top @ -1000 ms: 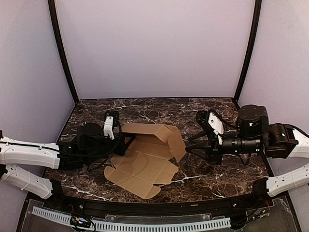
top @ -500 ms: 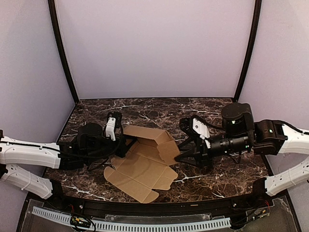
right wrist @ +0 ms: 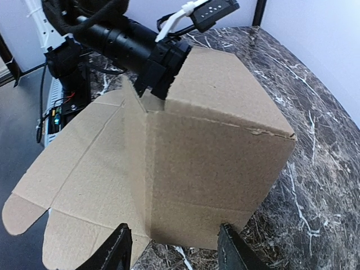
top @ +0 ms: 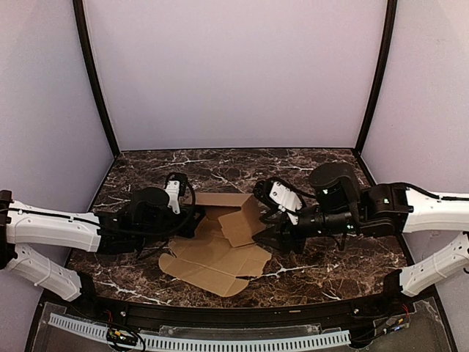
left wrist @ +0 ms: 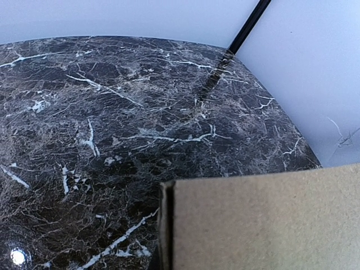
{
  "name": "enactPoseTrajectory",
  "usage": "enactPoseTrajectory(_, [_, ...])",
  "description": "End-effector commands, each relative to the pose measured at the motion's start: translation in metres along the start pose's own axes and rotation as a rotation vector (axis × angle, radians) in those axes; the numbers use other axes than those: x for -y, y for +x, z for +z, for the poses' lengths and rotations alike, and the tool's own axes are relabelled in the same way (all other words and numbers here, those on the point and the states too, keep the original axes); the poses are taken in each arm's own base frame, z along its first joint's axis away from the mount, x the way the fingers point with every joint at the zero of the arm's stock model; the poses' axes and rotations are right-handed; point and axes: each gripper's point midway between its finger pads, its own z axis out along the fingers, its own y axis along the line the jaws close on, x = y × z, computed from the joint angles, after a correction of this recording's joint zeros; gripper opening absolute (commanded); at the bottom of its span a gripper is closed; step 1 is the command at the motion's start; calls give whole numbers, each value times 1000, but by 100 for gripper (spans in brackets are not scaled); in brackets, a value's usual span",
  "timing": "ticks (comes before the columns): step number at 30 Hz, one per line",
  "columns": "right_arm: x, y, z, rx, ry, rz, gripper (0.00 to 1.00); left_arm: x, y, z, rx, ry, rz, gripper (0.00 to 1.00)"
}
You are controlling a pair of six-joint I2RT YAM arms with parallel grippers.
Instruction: Fold the paper box
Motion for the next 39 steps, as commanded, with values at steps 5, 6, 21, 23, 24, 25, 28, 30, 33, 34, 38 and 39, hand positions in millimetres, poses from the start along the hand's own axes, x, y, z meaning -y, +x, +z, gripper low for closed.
enactPoseTrajectory(5, [33,-21,19,74,232,52,53,1,-4,7,-9,-55,-39,1])
enactPoseTrajectory(6, [38,-22,22,78,261,64,53,-1,-4,7,-13,-65,-41,1])
enactPoseTrajectory(21, [90,-30,50,111,633,107,51,-27,8,12,-24,-201,-113,1])
enactPoseTrajectory(23, [95,-31,53,106,674,99,49,-29,9,11,-20,-214,-127,1])
enactPoseTrajectory(24, [97,-32,55,106,692,93,48,-31,8,11,-14,-222,-131,1])
enactPoseTrajectory(25, [100,-31,57,102,711,83,47,-32,9,11,-14,-226,-137,1])
enactPoseTrajectory(28, [105,-35,64,111,752,66,44,-34,8,11,-6,-237,-146,1])
enactPoseTrajectory(30, [109,-37,66,118,786,59,41,-35,8,10,-2,-241,-151,1])
enactPoseTrajectory(33, [113,-40,69,129,821,46,36,-36,8,10,1,-247,-158,1])
enactPoseTrajectory(34, [114,-41,70,133,832,41,34,-37,8,10,1,-251,-159,1])
enactPoseTrajectory(38, [120,-43,73,136,877,37,23,-41,10,7,11,-261,-185,1])
enactPoseTrajectory(39, [121,-45,74,132,884,24,20,-42,9,6,16,-260,-192,1])
